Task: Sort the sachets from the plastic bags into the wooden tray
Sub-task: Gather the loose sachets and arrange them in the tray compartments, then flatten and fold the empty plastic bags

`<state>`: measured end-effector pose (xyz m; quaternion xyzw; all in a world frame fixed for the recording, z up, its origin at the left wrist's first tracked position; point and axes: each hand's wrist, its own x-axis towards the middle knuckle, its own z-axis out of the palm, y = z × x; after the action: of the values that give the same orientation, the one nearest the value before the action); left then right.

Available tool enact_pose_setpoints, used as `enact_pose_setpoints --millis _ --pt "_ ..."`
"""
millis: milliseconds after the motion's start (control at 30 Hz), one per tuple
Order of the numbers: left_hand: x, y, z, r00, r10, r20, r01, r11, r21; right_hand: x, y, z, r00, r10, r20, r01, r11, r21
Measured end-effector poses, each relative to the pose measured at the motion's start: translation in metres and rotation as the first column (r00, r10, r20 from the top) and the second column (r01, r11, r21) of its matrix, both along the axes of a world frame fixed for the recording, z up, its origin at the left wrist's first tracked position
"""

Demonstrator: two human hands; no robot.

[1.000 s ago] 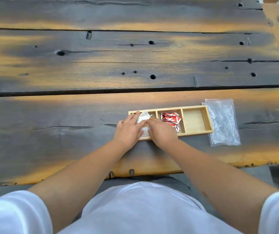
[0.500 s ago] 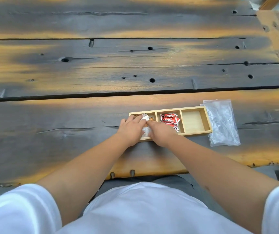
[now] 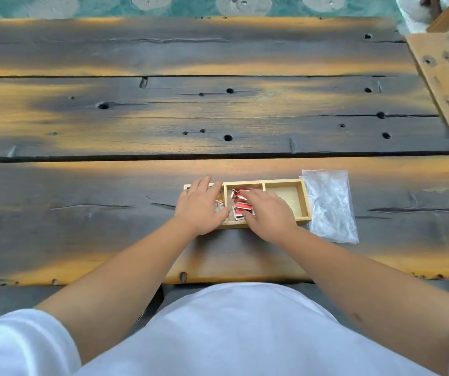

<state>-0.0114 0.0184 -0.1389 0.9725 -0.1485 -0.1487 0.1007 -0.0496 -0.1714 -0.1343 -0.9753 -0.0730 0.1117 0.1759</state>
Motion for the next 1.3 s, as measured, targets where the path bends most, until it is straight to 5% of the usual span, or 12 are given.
enact_pose_setpoints --millis 167,567,833,1300 --pt "-0.001 -0.062 0.009 0.998 -0.054 0.03 0.054 0.998 -0.014 -0.006 -0.058 0.001 0.995 -0.086 0.04 0.086 0.996 0.013" --pt "-0.019 -0.189 -0.01 0.963 -0.269 0.013 0.269 0.963 0.005 -0.023 -0.186 -0.021 0.937 -0.316 -0.15 0.317 0.948 -0.016" --pt "-0.022 -0.228 -0.025 0.849 -0.527 -0.017 0.52 0.83 0.201 -0.026 -0.231 -0.041 0.881 -0.381 -0.28 0.393 0.919 -0.011" --pt "-0.016 -0.253 -0.05 0.838 -0.519 -0.166 0.545 0.79 0.281 0.01 -0.251 -0.073 0.694 -0.547 -0.468 0.652 0.753 0.088"
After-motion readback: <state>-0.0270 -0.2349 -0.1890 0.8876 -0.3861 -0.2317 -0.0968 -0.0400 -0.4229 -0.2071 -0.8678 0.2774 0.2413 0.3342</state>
